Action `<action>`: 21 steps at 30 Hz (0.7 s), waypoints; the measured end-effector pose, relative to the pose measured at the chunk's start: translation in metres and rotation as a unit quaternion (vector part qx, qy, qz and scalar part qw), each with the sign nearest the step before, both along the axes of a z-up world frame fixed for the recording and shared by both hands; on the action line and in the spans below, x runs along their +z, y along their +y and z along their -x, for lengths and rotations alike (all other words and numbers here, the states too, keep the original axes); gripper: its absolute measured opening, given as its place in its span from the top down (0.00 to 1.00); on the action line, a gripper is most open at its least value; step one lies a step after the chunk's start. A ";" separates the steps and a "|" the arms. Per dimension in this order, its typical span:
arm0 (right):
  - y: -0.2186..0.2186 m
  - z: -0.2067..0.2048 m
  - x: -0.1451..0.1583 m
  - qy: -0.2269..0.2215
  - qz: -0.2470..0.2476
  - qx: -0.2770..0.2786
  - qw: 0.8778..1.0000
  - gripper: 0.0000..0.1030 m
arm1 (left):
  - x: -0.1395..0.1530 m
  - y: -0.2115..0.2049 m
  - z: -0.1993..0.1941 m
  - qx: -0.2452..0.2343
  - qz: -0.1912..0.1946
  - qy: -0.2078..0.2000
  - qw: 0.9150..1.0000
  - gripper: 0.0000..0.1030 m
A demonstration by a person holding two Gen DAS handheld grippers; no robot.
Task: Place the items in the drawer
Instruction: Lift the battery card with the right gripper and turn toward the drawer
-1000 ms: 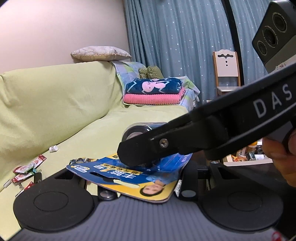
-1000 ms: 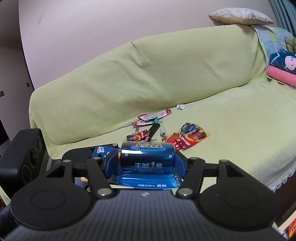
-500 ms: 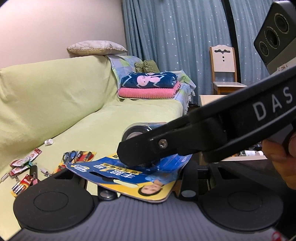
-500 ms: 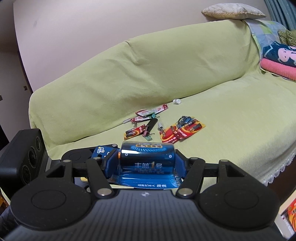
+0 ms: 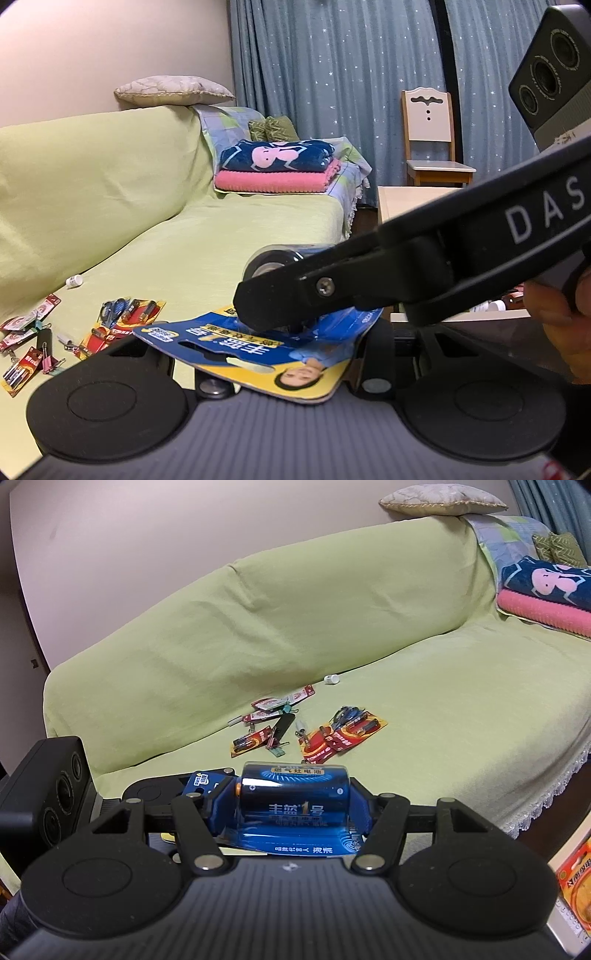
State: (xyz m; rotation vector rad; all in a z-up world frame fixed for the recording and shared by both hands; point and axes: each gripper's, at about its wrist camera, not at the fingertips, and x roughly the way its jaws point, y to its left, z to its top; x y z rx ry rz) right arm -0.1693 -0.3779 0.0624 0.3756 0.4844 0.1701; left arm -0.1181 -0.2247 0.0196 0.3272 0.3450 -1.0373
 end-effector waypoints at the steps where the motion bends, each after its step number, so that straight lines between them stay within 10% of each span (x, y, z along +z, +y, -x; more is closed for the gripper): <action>1: -0.001 0.001 0.000 0.000 0.001 -0.003 1.000 0.42 | 0.000 -0.001 0.001 -0.002 0.000 0.000 1.000 0.55; 21: -0.027 0.032 0.006 -0.013 0.009 -0.066 0.998 0.42 | 0.005 -0.035 0.016 -0.058 0.006 -0.010 0.998 0.55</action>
